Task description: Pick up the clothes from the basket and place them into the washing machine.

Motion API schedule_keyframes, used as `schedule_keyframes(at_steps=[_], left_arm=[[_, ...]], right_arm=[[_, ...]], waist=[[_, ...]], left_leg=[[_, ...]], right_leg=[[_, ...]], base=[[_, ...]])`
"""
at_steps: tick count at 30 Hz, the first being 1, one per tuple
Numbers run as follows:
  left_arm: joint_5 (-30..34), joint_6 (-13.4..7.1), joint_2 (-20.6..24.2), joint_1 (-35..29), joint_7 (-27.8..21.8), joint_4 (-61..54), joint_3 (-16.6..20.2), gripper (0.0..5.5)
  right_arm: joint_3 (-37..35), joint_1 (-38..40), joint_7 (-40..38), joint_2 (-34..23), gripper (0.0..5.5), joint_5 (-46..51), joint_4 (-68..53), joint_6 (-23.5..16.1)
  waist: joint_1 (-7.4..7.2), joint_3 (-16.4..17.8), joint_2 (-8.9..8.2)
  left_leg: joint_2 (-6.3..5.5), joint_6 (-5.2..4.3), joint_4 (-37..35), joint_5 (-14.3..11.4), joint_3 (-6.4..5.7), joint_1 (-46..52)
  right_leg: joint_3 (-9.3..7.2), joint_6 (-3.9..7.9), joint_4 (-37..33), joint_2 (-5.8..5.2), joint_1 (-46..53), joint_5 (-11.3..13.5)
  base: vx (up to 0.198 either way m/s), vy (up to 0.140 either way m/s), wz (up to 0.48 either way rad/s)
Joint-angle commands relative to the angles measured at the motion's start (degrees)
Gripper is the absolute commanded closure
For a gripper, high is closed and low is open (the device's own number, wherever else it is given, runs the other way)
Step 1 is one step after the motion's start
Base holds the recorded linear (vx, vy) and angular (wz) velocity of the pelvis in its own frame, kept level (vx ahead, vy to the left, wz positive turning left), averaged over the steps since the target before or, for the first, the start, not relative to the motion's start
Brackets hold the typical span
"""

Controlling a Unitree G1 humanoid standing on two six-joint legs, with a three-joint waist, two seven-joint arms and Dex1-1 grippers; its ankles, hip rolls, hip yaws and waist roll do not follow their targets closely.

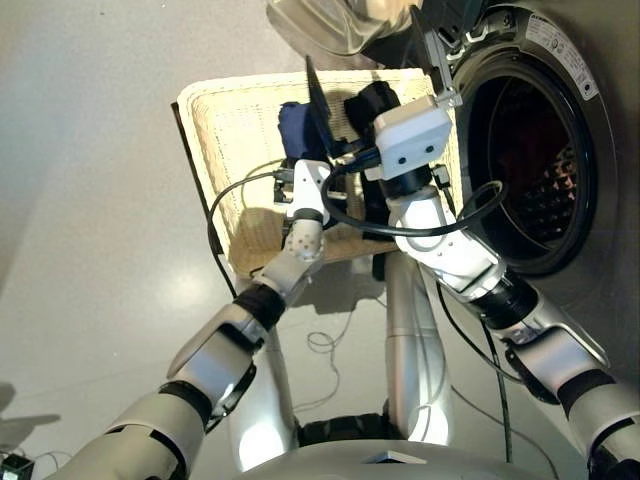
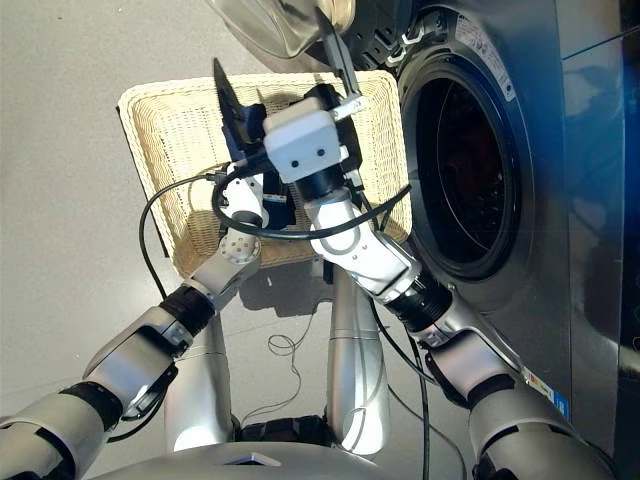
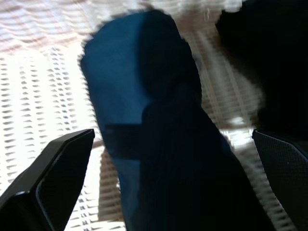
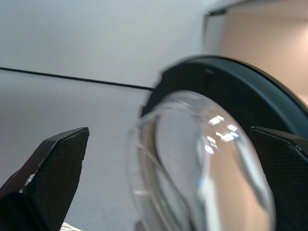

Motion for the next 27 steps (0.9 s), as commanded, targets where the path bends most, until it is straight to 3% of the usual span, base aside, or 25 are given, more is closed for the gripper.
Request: schedule_keyframes(at_steps=[1, 12, 22, 23, 24, 25, 26, 27], left_arm=[[-0.8, -0.6, -6.7, -3.1, 1.5, 6.9, -1.3, 0.0], [-1.8, 2.2, -7.8, -7.7, 2.8, 19.5, 3.1, 0.0], [-1.9, 3.3, -7.2, -9.2, 2.4, 22.5, 4.9, 0.0], [-1.8, 3.5, -7.0, -9.3, 2.3, 22.8, 5.0, 0.71], [-1.6, 3.6, -6.7, -9.5, 2.3, 23.0, 5.2, 2.7], [-1.3, 3.7, -6.7, -9.7, 2.3, 23.0, 5.2, 3.43], [-1.1, 3.7, -6.5, -9.8, 2.3, 23.1, 5.3, 5.5], [-1.0, 3.8, -6.3, -9.9, 2.3, 23.2, 5.3, 5.5]], right_arm=[[0.8, -4.2, 0.8, 3.7, 0.0, 0.0, -5.6, -2.5], [3.9, -7.6, 1.0, 8.0, 0.0, 3.7, -7.4, -3.4], [3.7, -7.3, 1.8, 6.9, 0.0, 5.2, -8.5, -3.8], [3.7, -7.3, 1.9, 6.6, 0.0, 5.4, -8.6, -3.8], [3.6, -7.2, 2.1, 6.3, 0.0, 5.6, -8.8, -3.9], [3.6, -7.2, 2.3, 6.1, 0.0, 5.6, -8.9, -3.9], [3.7, -7.0, 2.5, 5.8, 0.0, 5.7, -8.9, -3.9], [3.6, -6.9, 2.6, 5.5, 0.0, 5.9, -8.9, -3.9]], waist=[[-0.12, -0.8, -1.8], [-1.0, -0.8, -3.03], [-1.61, -0.8, -3.78], [-1.65, -0.8, -3.85], [-1.63, -0.8, -3.85], [-1.62, -0.8, -3.84], [-1.59, -0.8, -3.83], [-1.56, -0.8, -3.78]], left_leg=[[-1.71, 2.36, 5.3, -3.9, 1.22, -0.9], [-0.61, 1.91, 8.5, -4.9, 1.24, -4.5], [0.16, 1.72, 10.2, -5.6, 1.37, -5.7], [0.21, 1.7, 10.2, -5.6, 1.4, -5.7], [0.25, 1.7, 10.3, -5.6, 1.38, -5.7], [0.21, 1.7, 10.5, -5.6, 1.4, -5.9], [0.26, 1.71, 10.4, -5.6, 1.39, -6.0], [0.27, 1.74, 10.4, -5.5, 1.34, -6.0]], right_leg=[[0.3, -0.21, 3.8, -0.52, -2.5, -2.9], [0.6, -0.03, 6.5, 0.33, -6.0, -3.7], [0.53, 0.2, 7.5, 0.81, -7.3, -3.7], [0.5, 0.21, 7.5, 0.85, -7.3, -3.7], [0.51, 0.22, 7.5, 0.87, -7.4, -3.7], [0.49, 0.22, 7.5, 0.92, -7.5, -3.7], [0.47, 0.25, 7.4, 0.92, -7.4, -3.6], [0.44, 0.29, 7.4, 0.89, -7.5, -3.6]], base=[[0.0, 0.0, 0.0], [0.0, 0.0, 0.0], [0.0, 0.0, 0.0], [0.0, 0.0, 0.0], [0.0, 0.0, 0.0], [0.0, 0.0, 0.0], [0.0, 0.0, 0.0], [0.0, 0.0, 0.0]])
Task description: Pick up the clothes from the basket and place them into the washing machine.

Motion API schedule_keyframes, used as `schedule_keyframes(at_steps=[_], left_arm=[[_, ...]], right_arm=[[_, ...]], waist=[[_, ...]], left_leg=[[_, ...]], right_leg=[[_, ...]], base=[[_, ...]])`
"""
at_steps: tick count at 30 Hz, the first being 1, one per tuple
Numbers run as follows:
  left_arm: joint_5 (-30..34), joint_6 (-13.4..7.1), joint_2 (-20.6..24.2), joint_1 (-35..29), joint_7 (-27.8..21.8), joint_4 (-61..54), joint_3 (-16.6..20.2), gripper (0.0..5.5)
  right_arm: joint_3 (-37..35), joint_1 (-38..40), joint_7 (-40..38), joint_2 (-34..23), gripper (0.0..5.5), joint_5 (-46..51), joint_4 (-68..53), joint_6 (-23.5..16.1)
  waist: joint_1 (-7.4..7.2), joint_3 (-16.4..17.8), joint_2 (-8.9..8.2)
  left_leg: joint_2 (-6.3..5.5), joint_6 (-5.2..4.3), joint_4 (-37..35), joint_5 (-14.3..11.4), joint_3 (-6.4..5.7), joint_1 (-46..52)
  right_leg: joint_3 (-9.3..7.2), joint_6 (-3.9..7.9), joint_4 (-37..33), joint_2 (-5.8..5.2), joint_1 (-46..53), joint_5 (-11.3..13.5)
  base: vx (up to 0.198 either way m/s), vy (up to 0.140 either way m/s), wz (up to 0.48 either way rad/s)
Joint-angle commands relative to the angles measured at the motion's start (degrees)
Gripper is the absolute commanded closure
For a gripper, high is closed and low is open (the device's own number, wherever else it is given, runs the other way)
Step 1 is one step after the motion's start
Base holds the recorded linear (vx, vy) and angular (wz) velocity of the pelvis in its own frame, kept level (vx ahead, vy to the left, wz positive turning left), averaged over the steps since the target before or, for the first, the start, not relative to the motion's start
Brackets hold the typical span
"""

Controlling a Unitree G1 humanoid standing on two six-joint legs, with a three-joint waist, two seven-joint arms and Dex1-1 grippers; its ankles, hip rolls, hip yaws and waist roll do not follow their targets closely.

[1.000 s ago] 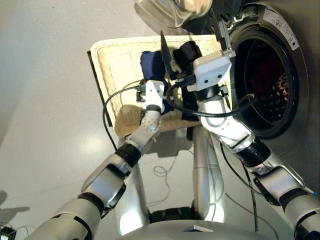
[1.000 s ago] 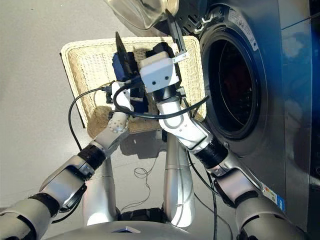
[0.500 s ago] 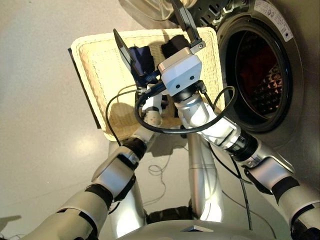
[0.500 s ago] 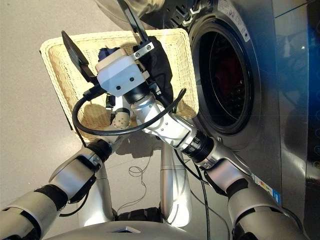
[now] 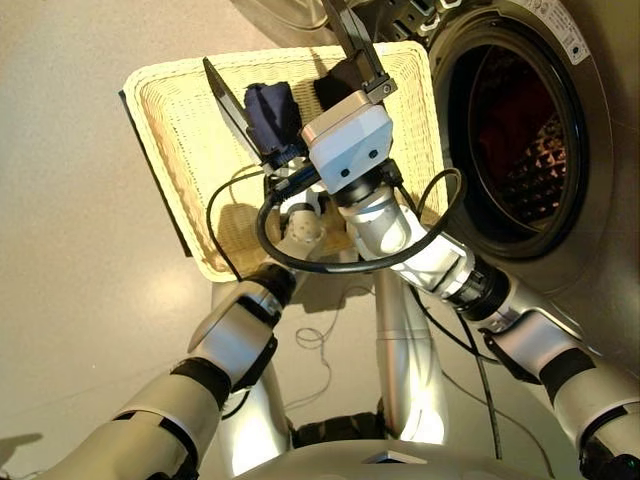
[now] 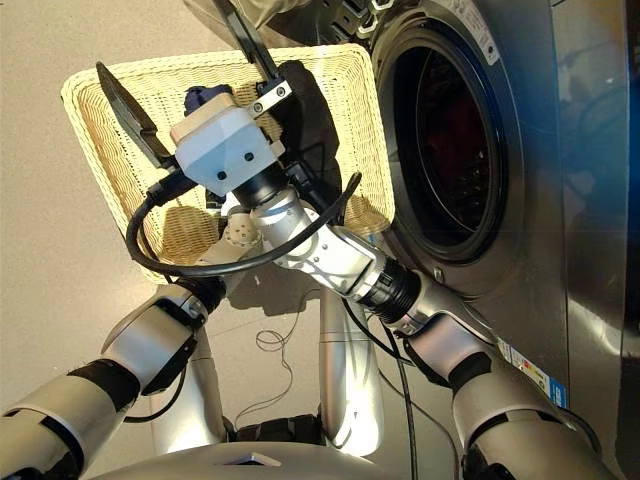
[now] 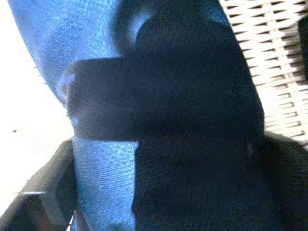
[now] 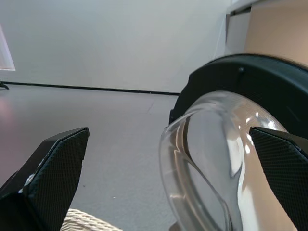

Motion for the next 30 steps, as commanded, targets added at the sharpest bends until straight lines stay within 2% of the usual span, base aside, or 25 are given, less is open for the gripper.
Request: schedule_keyframes(at_steps=[1, 7, 14, 16, 19, 20, 23, 24, 25, 30], left_arm=[[0.3, 1.4, -2.3, -1.6, -0.5, 6.7, -0.6, 5.5], [0.7, 1.0, -1.6, -1.2, -0.7, 6.1, -0.7, 5.5], [-2.1, -1.5, 0.0, 1.0, -1.8, 1.6, -0.6, 5.5], [-2.7, -2.5, 1.1, 2.4, -2.0, -1.9, -1.1, 5.5], [-6.6, -5.3, 1.9, 5.9, -2.1, -9.6, -1.8, 5.5], [-7.5, -6.4, 3.1, 7.5, -2.2, -14.2, -2.2, 5.5], [-7.1, -7.6, 7.1, 13.2, -3.2, -27.6, -4.2, 5.5], [-6.3, -7.9, 8.8, 15.0, -3.9, -31.8, -4.7, 5.5], [-4.3, -7.8, 10.8, 15.6, -4.4, -35.3, -4.8, 5.5], [9.1, -8.5, 20.1, 21.2, -5.9, -51.2, -3.0, 5.5]], right_arm=[[-1.2, -1.9, 1.1, 1.6, 0.0, 1.4, -7.4, -3.8], [-2.0, -0.6, 1.1, 0.3, 0.0, 2.3, -7.0, -4.4], [-6.0, 3.7, -0.8, -3.3, 0.0, 2.5, -5.7, -4.7], [-7.6, 5.1, -1.4, -5.0, 0.0, 2.3, -5.5, -4.5], [-11.0, 8.1, -2.8, -7.4, 0.0, 2.3, -5.3, -5.0], [-12.4, 9.6, -3.2, -8.4, 0.0, 2.3, -5.1, -5.0], [-15.6, 15.1, -3.0, -10.7, 0.0, 2.7, -5.2, -4.7], [-16.6, 16.9, -2.7, -11.4, 0.0, 2.8, -5.3, -4.8], [-17.9, 17.8, -2.2, -12.3, 0.0, 3.0, -5.5, -4.9], [-21.2, 24.7, 4.8, -14.8, 0.0, 10.6, -7.9, -7.5]], waist=[[-0.41, -0.6, -1.24], [-0.21, -0.6, -0.76], [0.2, -0.6, -0.23], [0.31, -0.6, -0.02], [0.77, -0.6, 0.42], [0.94, -0.6, 0.7], [1.56, -0.6, 1.19], [1.72, -0.6, 1.27], [1.73, -0.6, 1.27], [2.65, -0.6, 0.41]], left_leg=[[-1.44, 2.73, 6.2, -4.6, 1.61, -0.7], [-1.55, 2.73, 5.8, -4.3, 1.71, -0.4], [-1.65, 2.66, 4.0, -3.7, 1.92, 1.4], [-1.78, 2.66, 3.6, -3.6, 1.93, 1.8], [-2.16, 2.78, 2.8, -3.3, 1.74, 2.5], [-2.28, 2.79, 2.2, -3.2, 1.73, 2.8], [-2.61, 2.86, 1.1, -2.7, 1.52, 3.4], [-2.75, 2.88, 0.3, -2.5, 1.5, 3.9], [-3.08, 3.06, -1.2, -0.2, 1.52, 3.0], [-3.29, 3.17, -2.8, -0.1, 0.95, 6.2]], right_leg=[[-0.7, 1.05, 3.7, -1.12, -1.3, -3.7], [-0.76, 0.95, 3.3, -1.2, -1.0, -3.3], [-0.81, 1.01, 1.9, -1.67, 0.8, -2.8], [-0.89, 0.97, 1.6, -1.77, 1.2, -2.7], [-1.12, 0.93, 0.7, -2.02, 2.1, -2.4], [-1.22, 0.96, 0.3, -2.08, 2.4, -2.2], [-1.69, 0.96, -0.9, -2.46, 3.5, -1.8], [-1.84, 0.96, -1.5, -2.57, 4.0, -1.7], [-1.75, 0.8, -3.1, -2.75, 3.2, 0.5], [-2.21, 0.88, -4.5, -2.88, 6.5, 0.5]], base=[[0.0, 0.0, 0.0], [0.0, 0.0, 0.0], [0.0, 0.0, 0.0], [0.0, 0.0, 0.0], [0.0, 0.0, 0.0], [0.0, 0.0, 0.0], [0.0, 0.0, 0.0], [-0.092, -0.015, 0.143], [-0.085, -0.016, 0.168], [-0.016, -0.003, 0.032]])
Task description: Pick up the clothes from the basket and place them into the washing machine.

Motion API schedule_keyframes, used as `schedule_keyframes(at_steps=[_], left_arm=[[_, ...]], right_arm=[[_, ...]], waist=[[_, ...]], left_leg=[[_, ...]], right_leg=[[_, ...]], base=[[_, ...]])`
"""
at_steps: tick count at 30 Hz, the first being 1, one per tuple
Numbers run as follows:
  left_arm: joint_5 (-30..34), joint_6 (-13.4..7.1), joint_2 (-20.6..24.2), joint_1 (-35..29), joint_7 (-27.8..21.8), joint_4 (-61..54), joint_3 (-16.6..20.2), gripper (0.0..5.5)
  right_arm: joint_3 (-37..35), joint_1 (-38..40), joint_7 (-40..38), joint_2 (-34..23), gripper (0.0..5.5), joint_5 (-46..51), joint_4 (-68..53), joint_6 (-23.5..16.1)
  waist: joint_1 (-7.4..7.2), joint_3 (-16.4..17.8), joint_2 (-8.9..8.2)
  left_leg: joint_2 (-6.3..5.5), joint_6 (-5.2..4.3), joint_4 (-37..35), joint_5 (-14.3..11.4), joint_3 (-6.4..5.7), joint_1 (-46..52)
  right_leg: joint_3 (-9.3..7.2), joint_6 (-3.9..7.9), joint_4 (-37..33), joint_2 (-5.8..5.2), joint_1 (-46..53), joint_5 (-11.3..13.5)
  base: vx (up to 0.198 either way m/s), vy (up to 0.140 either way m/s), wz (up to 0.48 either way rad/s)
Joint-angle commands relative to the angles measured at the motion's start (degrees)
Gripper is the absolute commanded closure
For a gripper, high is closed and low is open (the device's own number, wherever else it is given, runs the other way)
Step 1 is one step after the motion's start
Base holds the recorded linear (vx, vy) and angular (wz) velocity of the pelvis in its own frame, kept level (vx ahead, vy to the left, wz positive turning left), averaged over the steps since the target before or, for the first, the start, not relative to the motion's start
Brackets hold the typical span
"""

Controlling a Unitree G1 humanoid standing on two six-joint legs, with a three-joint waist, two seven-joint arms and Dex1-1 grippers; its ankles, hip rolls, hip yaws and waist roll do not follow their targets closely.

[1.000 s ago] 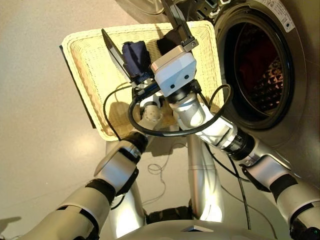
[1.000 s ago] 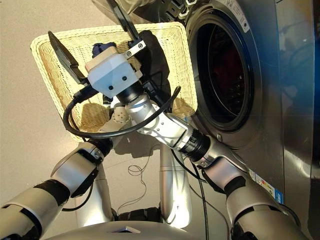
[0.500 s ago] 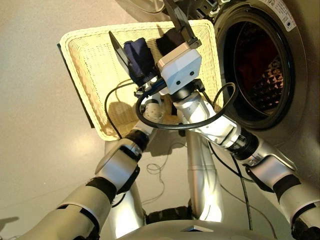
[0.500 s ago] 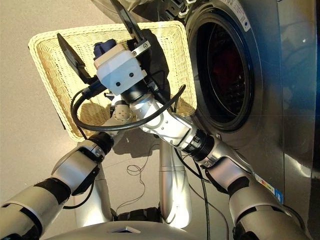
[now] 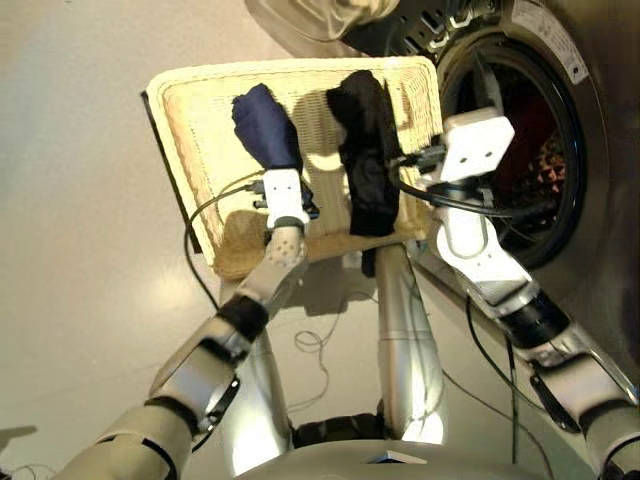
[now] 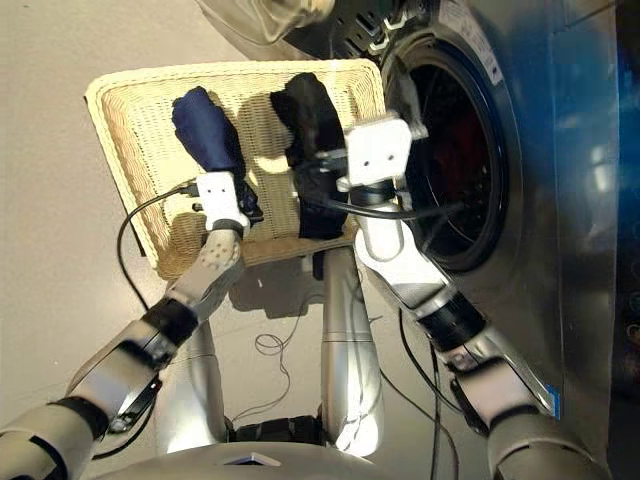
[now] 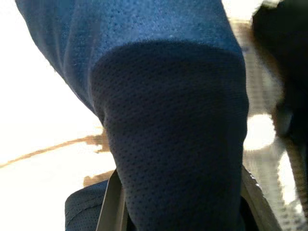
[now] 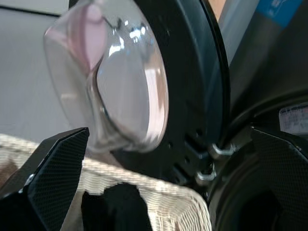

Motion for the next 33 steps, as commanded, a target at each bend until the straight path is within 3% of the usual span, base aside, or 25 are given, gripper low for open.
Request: schedule_keyframes(at_steps=[1, 7, 15, 16, 18, 20, 26, 33], left_arm=[[14.3, -5.1, 4.9, -0.1, -2.3, -11.7, 0.0, 5.5], [20.0, -7.9, 14.9, 1.5, -4.9, -25.0, 0.8, 5.5], [28.9, -8.3, 25.2, -1.7, -6.9, -32.2, -3.8, 5.5], [34.4, -8.4, 28.4, -4.4, -7.3, -32.4, -6.6, 5.5], [38.6, -9.1, 31.6, -7.4, -7.7, -31.4, -11.5, 5.5], [41.0, -9.7, 34.3, -9.2, -7.7, -31.8, -13.8, 5.5], [43.3, -10.1, 37.1, -12.6, -7.0, -31.9, -18.4, 5.5], [43.6, -9.4, 36.5, -15.2, -6.3, -32.4, -19.3, 5.5]], right_arm=[[-3.5, 0.6, 6.8, -2.6, 0.0, 7.6, -8.3, -6.5], [-0.2, -1.7, 17.2, -8.0, 0.0, 22.6, -13.1, -6.0], [8.9, -11.7, 22.9, -12.1, 0.0, 34.2, -14.7, -4.0], [11.0, -14.0, 24.0, -12.4, 0.0, 35.7, -14.2, -3.8], [15.3, -20.0, 24.9, -12.4, 0.0, 38.8, -13.7, -3.6], [18.0, -24.2, 26.0, -12.6, 0.0, 40.4, -13.3, -3.1], [21.9, -31.8, 25.8, -11.6, 0.0, 41.2, -13.3, -3.0], [22.6, -33.3, 24.7, -10.0, 0.0, 40.7, -12.2, -2.7]], waist=[[0.64, -0.7, 0.45], [1.47, -0.7, 0.11], [2.39, -0.7, 0.05], [2.54, -0.7, 0.11], [2.83, -0.7, 0.14], [3.13, -0.7, 0.19], [3.2, -0.7, 0.43], [3.36, -0.7, 0.84]], left_leg=[[-1.03, 2.8, 2.0, -2.0, 2.42, 2.4], [-0.99, 2.42, 1.9, -2.4, 2.35, 4.3], [-1.11, 1.93, -2.2, -1.4, 2.91, 9.6], [-1.16, 1.84, -3.7, -1.0, 3.02, 11.3], [-1.54, 1.87, -6.2, -0.3, 2.98, 14.6], [-1.73, 1.91, -7.2, 0.0, 3.05, 16.2], [-1.82, 1.92, -7.2, 0.3, 2.76, 16.8], [-1.79, 1.92, -6.5, 0.3, 2.73, 15.7]], right_leg=[[-0.54, 1.34, -2.2, -0.77, 2.6, 0.4], [-0.87, 1.41, -2.4, -1.29, 4.8, -0.2], [-1.45, 1.5, -5.8, -1.91, 10.1, 0.6], [-1.49, 1.67, -7.0, -1.98, 11.8, 0.9], [-1.47, 2.04, -9.5, -2.02, 15.1, 1.6], [-1.46, 2.2, -10.5, -2.15, 17.0, 1.8], [-1.15, 2.25, -10.8, -2.26, 17.7, 2.0], [-1.13, 1.85, -9.9, -2.41, 16.6, 1.5]], base=[[0.0, 0.0, 0.0], [0.0, 0.0, 0.0], [0.007, 0.001, 0.006], [0.0, 0.0, 0.0], [0.068, 0.019, 0.064], [0.036, 0.014, -0.008], [0.0, 0.0, 0.0], [0.0, 0.0, 0.0]])
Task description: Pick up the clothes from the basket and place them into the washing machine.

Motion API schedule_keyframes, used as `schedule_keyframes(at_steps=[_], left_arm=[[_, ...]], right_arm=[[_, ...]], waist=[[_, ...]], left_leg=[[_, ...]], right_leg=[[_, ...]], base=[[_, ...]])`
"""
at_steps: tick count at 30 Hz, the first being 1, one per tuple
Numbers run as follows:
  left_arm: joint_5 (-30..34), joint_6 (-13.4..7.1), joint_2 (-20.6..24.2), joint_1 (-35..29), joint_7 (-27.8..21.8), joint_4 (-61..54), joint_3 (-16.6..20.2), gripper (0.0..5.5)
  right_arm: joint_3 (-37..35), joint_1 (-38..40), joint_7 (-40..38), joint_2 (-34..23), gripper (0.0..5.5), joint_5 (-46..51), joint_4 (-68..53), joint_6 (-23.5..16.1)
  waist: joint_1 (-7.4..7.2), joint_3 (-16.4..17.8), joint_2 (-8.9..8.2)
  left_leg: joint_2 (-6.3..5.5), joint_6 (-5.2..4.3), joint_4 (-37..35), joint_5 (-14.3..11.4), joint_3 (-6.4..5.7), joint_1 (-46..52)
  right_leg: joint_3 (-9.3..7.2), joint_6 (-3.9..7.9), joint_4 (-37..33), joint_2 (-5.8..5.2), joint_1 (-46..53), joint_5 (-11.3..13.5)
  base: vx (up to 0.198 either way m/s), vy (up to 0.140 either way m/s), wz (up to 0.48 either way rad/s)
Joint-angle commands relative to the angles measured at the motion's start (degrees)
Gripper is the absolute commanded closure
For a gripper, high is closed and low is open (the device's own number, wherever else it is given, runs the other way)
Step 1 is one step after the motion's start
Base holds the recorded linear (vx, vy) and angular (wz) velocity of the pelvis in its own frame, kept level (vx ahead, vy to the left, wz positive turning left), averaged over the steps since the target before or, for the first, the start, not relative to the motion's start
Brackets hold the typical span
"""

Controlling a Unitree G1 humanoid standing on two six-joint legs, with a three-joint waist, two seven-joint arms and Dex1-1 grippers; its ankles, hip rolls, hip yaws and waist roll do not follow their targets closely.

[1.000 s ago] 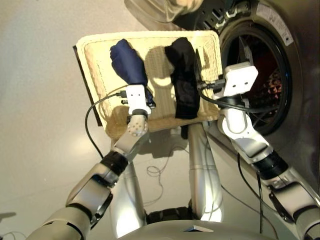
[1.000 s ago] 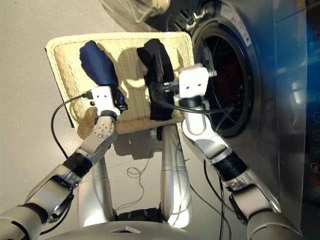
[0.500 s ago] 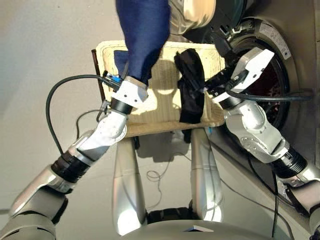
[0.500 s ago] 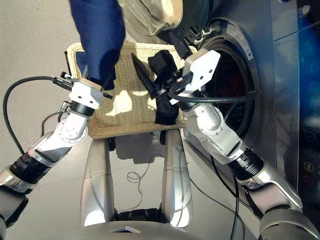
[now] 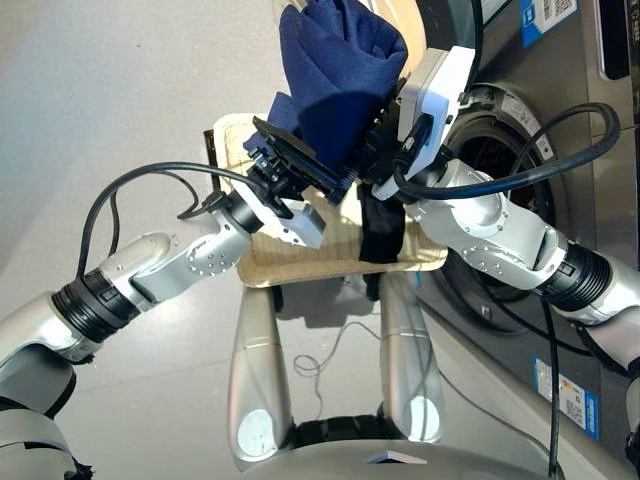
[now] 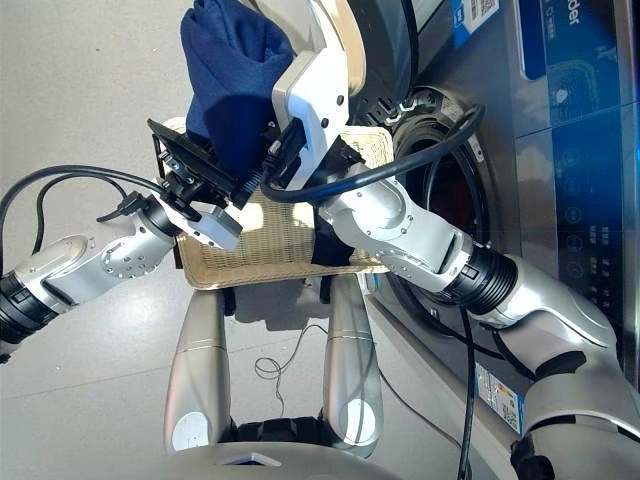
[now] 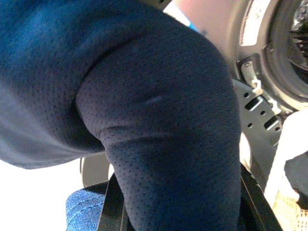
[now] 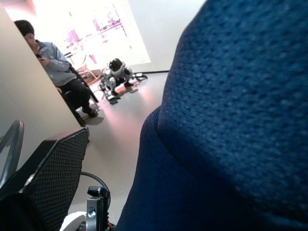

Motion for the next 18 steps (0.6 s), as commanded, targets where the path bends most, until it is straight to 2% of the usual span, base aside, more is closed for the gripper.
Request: schedule_keyframes(at_steps=[1, 3, 4, 5, 6, 14, 18], left_arm=[[4.1, -3.7, -1.3, -1.9, 1.0, -8.2, -0.4, 5.5], [4.2, -3.5, -1.7, -1.1, 1.3, -8.3, 0.2, 5.5], [4.3, -3.4, -1.8, -0.8, 1.6, -8.4, 0.8, 5.5], [4.3, -3.4, -1.7, -0.7, 1.6, -8.5, 0.8, 5.5], [4.2, -3.3, -2.2, -0.2, 2.0, -8.5, 1.6, 5.5], [4.6, -3.1, -4.3, 1.7, 4.7, -8.6, 4.0, 5.5], [4.2, -2.9, -5.7, 4.8, 7.0, -8.5, 6.8, 5.5]], right_arm=[[-1.5, -5.3, -0.2, 2.1, 0.0, -0.1, -3.5, -2.1], [-2.3, -4.3, -0.7, 2.3, 0.0, -0.6, -3.3, -2.3], [-2.9, -3.7, -0.9, 2.5, 3.11, -0.9, -3.4, -2.5], [-2.9, -3.7, -1.0, 2.5, 4.9, -0.9, -3.4, -2.5], [-3.8, -2.5, -1.5, 2.8, 5.5, -1.7, -3.4, -2.7], [-8.4, 3.2, -4.6, 3.5, 5.5, -8.0, -2.8, -3.9], [-13.3, 10.8, -8.7, 4.3, 5.5, -12.9, -0.3, -4.8]], waist=[[0.42, -0.7, 0.85], [0.41, -0.7, 0.95], [0.43, -0.7, 1.02], [0.42, -0.7, 1.01], [0.4, -0.7, 1.05], [0.37, -0.7, 1.28], [0.15, -0.7, 1.49]], left_leg=[[-0.3, 1.31, 1.2, -0.8, 2.66, 1.0], [-0.24, 1.35, 1.6, -0.9, 2.65, 0.6], [-0.22, 1.39, 1.7, -0.9, 2.61, 0.5], [-0.21, 1.39, 1.7, -0.9, 2.61, 0.5], [-0.23, 1.47, 2.0, -1.0, 2.57, 0.2], [-0.33, 1.83, 2.9, -1.2, 2.31, -0.9], [-0.37, 1.97, 3.6, -1.8, 2.28, -1.2]], right_leg=[[0.49, 1.21, -2.2, -0.73, 0.8, 1.1], [0.52, 1.13, -1.9, -0.7, 0.4, 1.0], [0.56, 1.1, -1.8, -0.7, 0.3, 1.0], [0.57, 1.1, -1.8, -0.69, 0.3, 1.0], [0.58, 1.06, -1.5, -0.77, 0.0, 0.9], [0.72, 0.94, -0.9, -0.73, -0.8, 0.9], [0.71, 0.98, -0.3, -0.64, -0.9, 0.3]], base=[[0.0, 0.0, 0.0], [0.0, 0.0, 0.0], [0.0, 0.0, 0.0], [0.0, 0.0, 0.0], [0.0, 0.0, 0.0], [0.0, 0.0, 0.0], [0.0, 0.0, 0.0]])
